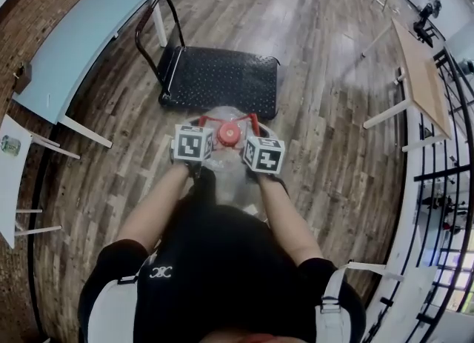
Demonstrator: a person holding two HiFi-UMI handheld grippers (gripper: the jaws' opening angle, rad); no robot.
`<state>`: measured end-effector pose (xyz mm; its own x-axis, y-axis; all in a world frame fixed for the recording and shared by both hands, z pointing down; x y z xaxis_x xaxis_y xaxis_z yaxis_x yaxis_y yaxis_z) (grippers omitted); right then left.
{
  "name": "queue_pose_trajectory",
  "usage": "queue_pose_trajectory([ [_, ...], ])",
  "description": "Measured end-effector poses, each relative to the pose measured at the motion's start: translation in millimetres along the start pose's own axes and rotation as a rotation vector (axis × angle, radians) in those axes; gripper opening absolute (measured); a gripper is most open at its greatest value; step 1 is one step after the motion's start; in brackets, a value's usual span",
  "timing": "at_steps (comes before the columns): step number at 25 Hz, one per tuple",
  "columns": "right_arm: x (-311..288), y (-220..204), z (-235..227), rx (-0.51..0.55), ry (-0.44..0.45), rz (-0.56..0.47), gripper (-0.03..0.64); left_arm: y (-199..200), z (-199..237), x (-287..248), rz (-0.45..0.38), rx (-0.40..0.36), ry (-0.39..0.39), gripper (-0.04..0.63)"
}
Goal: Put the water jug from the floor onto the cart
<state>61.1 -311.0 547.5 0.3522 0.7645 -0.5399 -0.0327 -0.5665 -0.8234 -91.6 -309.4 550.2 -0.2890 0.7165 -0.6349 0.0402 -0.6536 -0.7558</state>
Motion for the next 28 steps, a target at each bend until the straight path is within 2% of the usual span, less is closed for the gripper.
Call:
queue_pose_trajectory([
  [6,-70.5,20.5,-25.4,-0.028,-0.027,0.034,0.014,30.6,26.2,-74.7,0.052,-0.007,-0.042,0.000],
  [15,-174.8,71.5,-66.7,-0.050,-0.065,0.117,0.014,97.9,60.6,-182.7,0.109,0.007,-0.106,0.000],
  [21,-224.8,99.1,-82.5,-0.074,-0.080,0.131,0.015,139.7,80.6,-230.8,0.107,-0.024,-0.138,0.000],
  [28,-271.3,112.0,-100.9,-0.098,-0.066,0.138,0.014,165.7,95.4,-275.6,0.102,-0.073,-0.125,0.000],
])
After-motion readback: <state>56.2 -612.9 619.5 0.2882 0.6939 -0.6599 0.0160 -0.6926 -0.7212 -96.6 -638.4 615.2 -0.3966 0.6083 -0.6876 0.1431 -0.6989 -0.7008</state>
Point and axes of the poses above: the fingertips, and each gripper's own axes: x backward along the fingers, z to its left, y out of its top, the point moved 2 cm from there along x, backward along the fingers, and after that the axes turned 2 degrees about x, right-handed, at the moved point
